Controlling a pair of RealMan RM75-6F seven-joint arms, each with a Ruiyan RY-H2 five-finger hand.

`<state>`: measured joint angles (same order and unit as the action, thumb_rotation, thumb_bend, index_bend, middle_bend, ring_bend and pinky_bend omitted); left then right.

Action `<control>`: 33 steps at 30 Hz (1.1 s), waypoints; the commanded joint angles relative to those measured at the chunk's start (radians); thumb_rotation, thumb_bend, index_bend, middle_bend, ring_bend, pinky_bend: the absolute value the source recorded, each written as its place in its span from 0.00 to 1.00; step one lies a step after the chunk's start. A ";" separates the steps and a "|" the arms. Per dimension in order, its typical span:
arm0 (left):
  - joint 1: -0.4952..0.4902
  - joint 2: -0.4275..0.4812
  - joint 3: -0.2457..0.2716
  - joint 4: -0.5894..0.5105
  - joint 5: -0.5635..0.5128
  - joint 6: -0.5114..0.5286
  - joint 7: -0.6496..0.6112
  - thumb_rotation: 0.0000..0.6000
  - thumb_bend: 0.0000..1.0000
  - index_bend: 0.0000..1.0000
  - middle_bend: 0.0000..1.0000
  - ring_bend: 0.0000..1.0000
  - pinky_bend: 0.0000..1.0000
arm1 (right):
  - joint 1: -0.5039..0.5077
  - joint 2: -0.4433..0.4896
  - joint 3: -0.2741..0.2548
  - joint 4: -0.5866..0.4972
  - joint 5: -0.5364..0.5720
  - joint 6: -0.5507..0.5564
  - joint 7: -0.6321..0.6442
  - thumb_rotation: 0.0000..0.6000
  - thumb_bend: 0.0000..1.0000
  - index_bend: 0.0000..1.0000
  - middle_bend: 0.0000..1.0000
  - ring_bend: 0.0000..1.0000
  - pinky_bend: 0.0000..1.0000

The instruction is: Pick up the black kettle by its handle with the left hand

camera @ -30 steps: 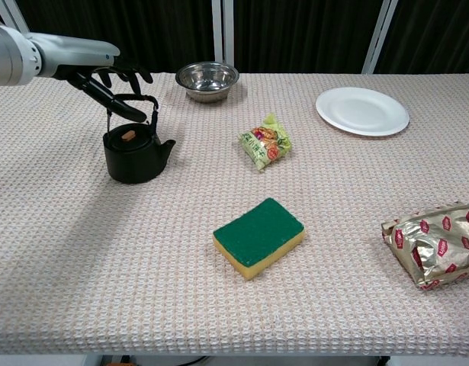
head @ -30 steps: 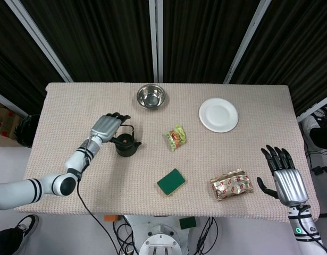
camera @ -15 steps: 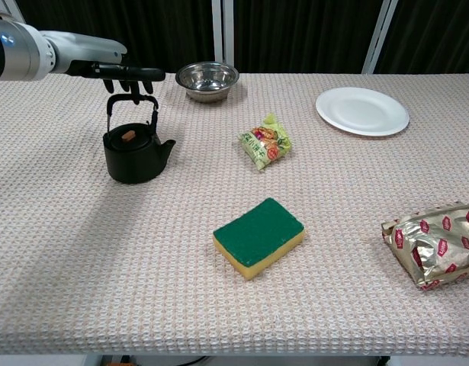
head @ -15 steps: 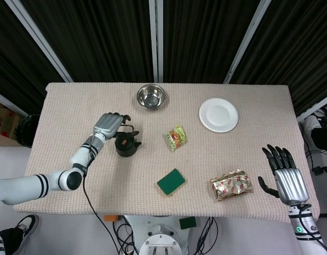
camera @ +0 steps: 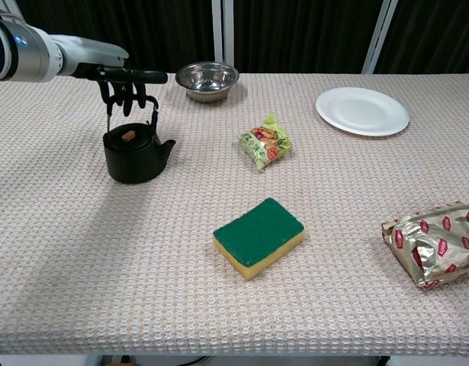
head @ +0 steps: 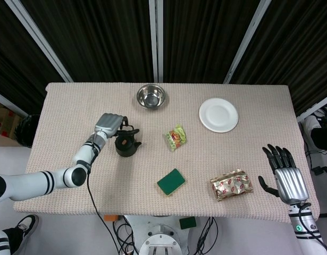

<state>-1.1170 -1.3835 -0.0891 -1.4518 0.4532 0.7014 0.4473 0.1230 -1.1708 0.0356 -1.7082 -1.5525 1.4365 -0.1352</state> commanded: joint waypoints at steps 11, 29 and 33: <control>-0.018 0.015 0.002 -0.022 0.007 -0.041 -0.039 0.00 0.00 0.44 0.53 0.40 0.32 | 0.001 -0.002 0.000 0.001 0.001 0.000 0.001 0.89 0.36 0.00 0.00 0.00 0.00; -0.034 0.062 0.017 -0.096 0.032 -0.065 -0.084 0.00 0.00 0.51 0.60 0.50 0.32 | 0.007 -0.011 0.004 0.007 0.016 -0.012 -0.005 0.89 0.36 0.00 0.00 0.00 0.00; -0.038 0.063 0.027 -0.098 0.034 -0.078 -0.096 0.00 0.00 0.53 0.62 0.51 0.31 | 0.008 -0.013 0.007 0.010 0.023 -0.014 -0.005 0.89 0.36 0.00 0.00 0.00 0.00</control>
<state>-1.1544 -1.3210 -0.0634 -1.5489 0.4863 0.6247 0.3531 0.1307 -1.1838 0.0422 -1.6987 -1.5297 1.4230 -0.1405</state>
